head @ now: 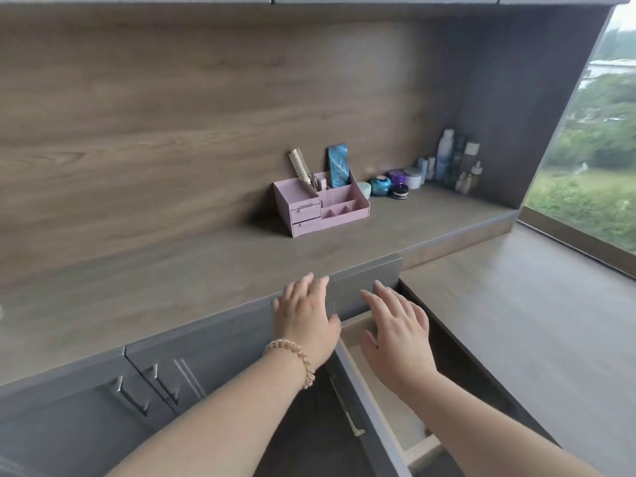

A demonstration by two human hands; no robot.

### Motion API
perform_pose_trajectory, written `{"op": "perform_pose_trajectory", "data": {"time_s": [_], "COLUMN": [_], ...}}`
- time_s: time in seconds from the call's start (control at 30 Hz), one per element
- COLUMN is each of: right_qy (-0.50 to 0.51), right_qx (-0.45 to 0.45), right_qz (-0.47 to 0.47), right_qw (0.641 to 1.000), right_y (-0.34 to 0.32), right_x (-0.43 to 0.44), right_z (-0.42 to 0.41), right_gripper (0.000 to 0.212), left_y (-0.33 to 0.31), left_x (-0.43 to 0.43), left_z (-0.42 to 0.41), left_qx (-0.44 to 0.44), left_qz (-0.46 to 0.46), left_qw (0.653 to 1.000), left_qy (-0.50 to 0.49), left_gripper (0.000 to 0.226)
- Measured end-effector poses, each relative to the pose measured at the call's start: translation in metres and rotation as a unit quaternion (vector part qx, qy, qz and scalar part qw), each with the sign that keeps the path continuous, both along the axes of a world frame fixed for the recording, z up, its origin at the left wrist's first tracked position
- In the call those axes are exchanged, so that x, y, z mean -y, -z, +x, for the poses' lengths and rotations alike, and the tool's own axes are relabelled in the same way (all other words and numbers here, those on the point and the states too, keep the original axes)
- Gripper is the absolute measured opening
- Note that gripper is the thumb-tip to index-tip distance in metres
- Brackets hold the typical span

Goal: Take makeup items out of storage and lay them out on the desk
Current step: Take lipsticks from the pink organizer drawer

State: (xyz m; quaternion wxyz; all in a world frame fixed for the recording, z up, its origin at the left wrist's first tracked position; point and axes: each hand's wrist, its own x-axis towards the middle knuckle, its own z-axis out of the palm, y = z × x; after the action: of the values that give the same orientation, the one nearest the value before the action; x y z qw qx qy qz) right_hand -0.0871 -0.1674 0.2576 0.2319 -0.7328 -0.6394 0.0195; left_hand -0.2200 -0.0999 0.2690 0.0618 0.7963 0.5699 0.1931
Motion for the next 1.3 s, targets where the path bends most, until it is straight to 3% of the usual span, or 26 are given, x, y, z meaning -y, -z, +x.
{"op": "perform_pose_trajectory", "data": {"time_s": [0.2,0.63,0.9,1.1,1.3], "right_qy": [-0.048,-0.124,-0.142,-0.110,-0.088], "right_qx": [0.007,0.059,0.108,0.132,0.152], "right_qz": [0.020,-0.030,-0.051,0.029,0.075], "right_qw": [0.999,0.990,0.983,0.985,0.982], "right_y": [0.008,0.052,0.089,0.105,0.105], "right_x": [-0.112,-0.319,-0.377,-0.399,-0.412], "right_z": [0.005,0.015,0.015,0.015,0.008], "right_gripper": [0.062,0.074,0.072,0.064,0.050], "left_y": [0.010,0.030,0.065,0.085,0.083], "left_x": [-0.088,-0.268,-0.348,-0.375,-0.382], "left_z": [-0.002,-0.001,0.006,0.001,-0.003], "left_qx": [-0.024,-0.080,-0.099,-0.071,-0.105], "left_qz": [0.003,0.031,0.120,0.162,0.170], "left_qw": [0.999,0.993,0.988,0.983,0.978], "left_qy": [-0.041,-0.085,0.007,0.047,0.067], "left_gripper": [0.061,0.068,0.077,0.065,0.072]}}
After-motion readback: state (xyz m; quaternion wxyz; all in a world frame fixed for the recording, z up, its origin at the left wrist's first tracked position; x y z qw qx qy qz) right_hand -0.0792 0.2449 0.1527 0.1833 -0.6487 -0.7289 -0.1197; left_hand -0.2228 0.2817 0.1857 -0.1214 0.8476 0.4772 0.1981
